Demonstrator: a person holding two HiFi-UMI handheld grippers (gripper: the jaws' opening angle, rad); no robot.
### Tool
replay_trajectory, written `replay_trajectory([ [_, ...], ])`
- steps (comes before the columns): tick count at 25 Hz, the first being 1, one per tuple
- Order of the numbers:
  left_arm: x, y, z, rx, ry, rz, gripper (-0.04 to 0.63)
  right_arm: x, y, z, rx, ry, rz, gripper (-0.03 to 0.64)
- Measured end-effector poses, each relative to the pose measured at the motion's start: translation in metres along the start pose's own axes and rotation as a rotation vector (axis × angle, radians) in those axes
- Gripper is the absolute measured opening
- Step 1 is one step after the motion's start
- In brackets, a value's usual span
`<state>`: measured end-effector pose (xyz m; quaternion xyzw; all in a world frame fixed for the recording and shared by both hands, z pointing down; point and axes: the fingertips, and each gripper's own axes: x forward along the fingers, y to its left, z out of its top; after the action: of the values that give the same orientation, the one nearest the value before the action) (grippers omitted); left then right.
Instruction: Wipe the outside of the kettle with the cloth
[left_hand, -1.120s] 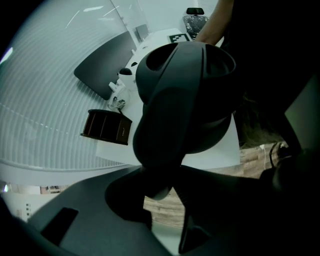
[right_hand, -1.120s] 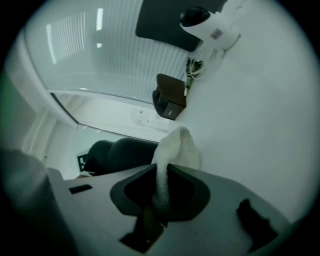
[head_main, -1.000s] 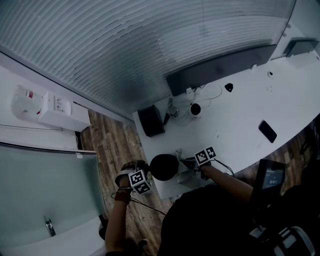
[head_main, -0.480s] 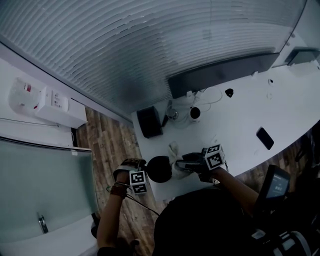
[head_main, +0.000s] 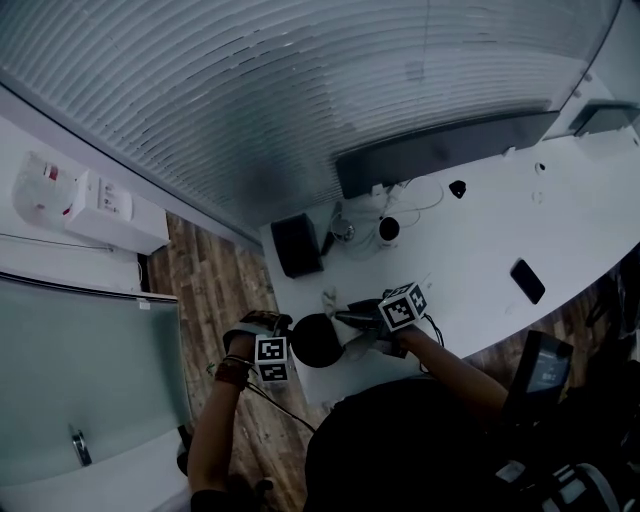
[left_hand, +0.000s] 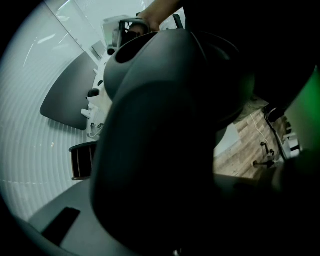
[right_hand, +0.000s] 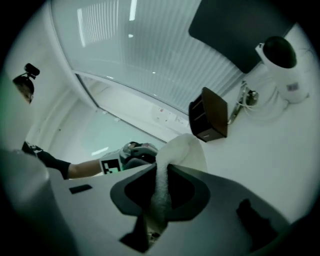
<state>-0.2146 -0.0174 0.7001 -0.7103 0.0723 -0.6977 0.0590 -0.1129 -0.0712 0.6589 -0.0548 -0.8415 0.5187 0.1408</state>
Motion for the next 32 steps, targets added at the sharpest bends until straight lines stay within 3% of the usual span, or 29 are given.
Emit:
replay_trajectory([
  [4,0.000,0.000,0.002,0.011,-0.030,-0.045,0.121,0.007,-0.065,-0.036,0.006,0.089,-0.188,0.057],
  [7,0.000,-0.002,0.001,0.087,-0.044,-0.073,0.120,0.011,-0.099,-0.062,0.140,0.104,-0.210,0.057],
  [9,0.000,-0.006,0.001,0.155,-0.048,-0.092,0.117,0.011,-0.107,-0.074,0.123,0.149,-0.208,0.057],
  [11,0.000,-0.008,0.003,0.200,-0.054,-0.108,0.114,0.003,-0.094,-0.062,0.057,0.128,-0.170,0.057],
  [13,-0.001,-0.008,0.003,0.222,-0.049,-0.118,0.114,-0.009,-0.058,-0.025,-0.012,0.024,-0.068,0.057],
  [17,0.001,0.003,0.005,0.260,-0.028,-0.102,0.109,-0.026,0.020,0.049,-0.257,-0.148,0.114,0.057],
  [20,0.002,0.016,0.014,0.300,-0.031,-0.091,0.106,-0.009,0.047,0.047,-0.246,-0.093,0.231,0.057],
  [23,0.001,0.023,0.022,0.342,-0.046,-0.098,0.098,0.014,0.035,0.030,-0.233,0.009,0.158,0.057],
  [27,0.002,0.027,0.021,0.325,-0.056,-0.102,0.095,0.021,0.005,0.037,-0.141,-0.008,0.078,0.057],
  [32,0.002,0.027,0.027,0.358,-0.055,-0.085,0.095,0.022,-0.071,0.002,-0.036,0.099,-0.096,0.057],
])
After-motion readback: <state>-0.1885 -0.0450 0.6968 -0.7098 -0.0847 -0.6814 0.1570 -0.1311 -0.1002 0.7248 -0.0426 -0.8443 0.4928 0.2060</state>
